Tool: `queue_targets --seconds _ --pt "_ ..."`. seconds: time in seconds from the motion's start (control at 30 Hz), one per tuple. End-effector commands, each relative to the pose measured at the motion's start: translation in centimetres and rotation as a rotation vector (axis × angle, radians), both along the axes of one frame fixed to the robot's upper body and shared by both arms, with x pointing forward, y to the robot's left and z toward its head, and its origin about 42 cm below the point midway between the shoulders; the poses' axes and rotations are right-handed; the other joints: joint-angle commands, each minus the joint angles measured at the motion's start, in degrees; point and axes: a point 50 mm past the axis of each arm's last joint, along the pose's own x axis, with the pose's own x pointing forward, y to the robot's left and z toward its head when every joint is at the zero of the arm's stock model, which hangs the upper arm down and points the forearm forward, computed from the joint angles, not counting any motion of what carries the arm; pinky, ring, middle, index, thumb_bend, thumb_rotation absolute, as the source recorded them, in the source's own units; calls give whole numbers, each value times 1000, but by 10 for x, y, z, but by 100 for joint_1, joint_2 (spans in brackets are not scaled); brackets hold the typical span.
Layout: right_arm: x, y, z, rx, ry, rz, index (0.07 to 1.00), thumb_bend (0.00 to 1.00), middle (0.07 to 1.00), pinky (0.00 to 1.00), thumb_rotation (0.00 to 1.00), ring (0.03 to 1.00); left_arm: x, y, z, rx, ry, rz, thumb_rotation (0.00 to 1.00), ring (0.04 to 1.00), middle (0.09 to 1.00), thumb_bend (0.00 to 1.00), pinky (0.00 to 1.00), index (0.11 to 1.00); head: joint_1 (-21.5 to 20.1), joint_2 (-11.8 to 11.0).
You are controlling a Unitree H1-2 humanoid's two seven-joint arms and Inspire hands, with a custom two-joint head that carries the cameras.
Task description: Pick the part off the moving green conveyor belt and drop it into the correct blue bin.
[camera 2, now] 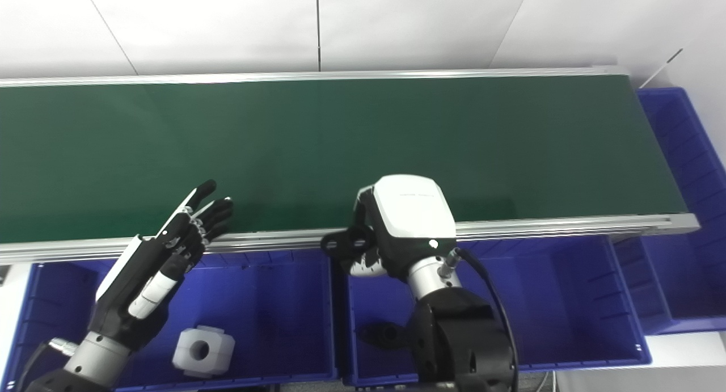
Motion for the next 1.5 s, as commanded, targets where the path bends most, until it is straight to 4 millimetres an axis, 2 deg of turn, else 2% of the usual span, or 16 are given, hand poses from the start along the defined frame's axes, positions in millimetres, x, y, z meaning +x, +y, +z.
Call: queue_targets --seconds 0.0,0.17,0.23,0.43,0.6,0.8,1.13,1.23,1.3,1.33,1.37,1.4,1.43,1.47 --pt "-2 3 4 -5 -23 -1 490 511 323 141 133 217 2 2 7 -1 -34 -18 734 919 907 662 881 967 12 -6" --pt "-5 1 -1 33 -73 -21 491 508 344 157 135 232 3 2 8 6 -45 7 713 893 881 686 834 947 -41 -48" --pt "-6 -1 -6 42 -95 -24 492 507 338 150 134 223 4 2 7 -2 -44 -3 717 899 886 682 843 954 -28 -81" --pt "-4 -10 -30 60 -130 -71 491 507 296 119 130 188 7 5 5 18 -45 4 715 883 866 700 823 945 34 -103" --pt "-4 -13 -42 3 -110 -131 490 509 266 103 130 170 9 8 5 12 -43 -19 702 901 875 690 845 954 3 -100" --pt "-9 -20 -64 -39 -86 -186 490 513 273 107 124 175 12 6 4 11 -55 -35 693 892 859 711 837 945 -23 -124" --pt "-12 -23 -73 -39 -73 -201 491 517 263 105 131 171 14 2 5 -7 -52 -52 683 886 860 712 836 945 -38 -157" --pt "-12 -23 -75 -75 -59 -179 492 520 311 135 140 209 14 1 3 -4 -57 -46 680 879 855 705 825 940 -8 -180" --pt "-12 -22 -75 -131 -6 -159 495 522 487 338 154 404 14 2 3 -2 -58 -45 684 878 853 706 827 938 35 -185" --pt "-12 -22 -74 -162 30 -145 595 766 566 427 302 477 14 2 3 0 -58 -44 686 879 855 703 826 940 53 -187" --pt "-14 -21 -73 -203 66 -120 644 892 634 539 411 558 14 3 2 2 -61 -41 688 877 854 704 823 939 53 -187" --pt "-14 -21 -73 -229 88 -103 672 931 689 654 502 632 14 3 2 4 -63 -39 689 876 852 704 820 938 53 -187" --pt "-15 -20 -72 -253 105 -87 711 979 767 826 638 737 14 3 2 3 -59 -36 686 875 850 710 818 936 105 -196" --pt "-15 -19 -72 -273 121 -72 728 990 800 896 703 780 15 3 2 8 -61 -38 688 876 849 713 820 936 105 -196"
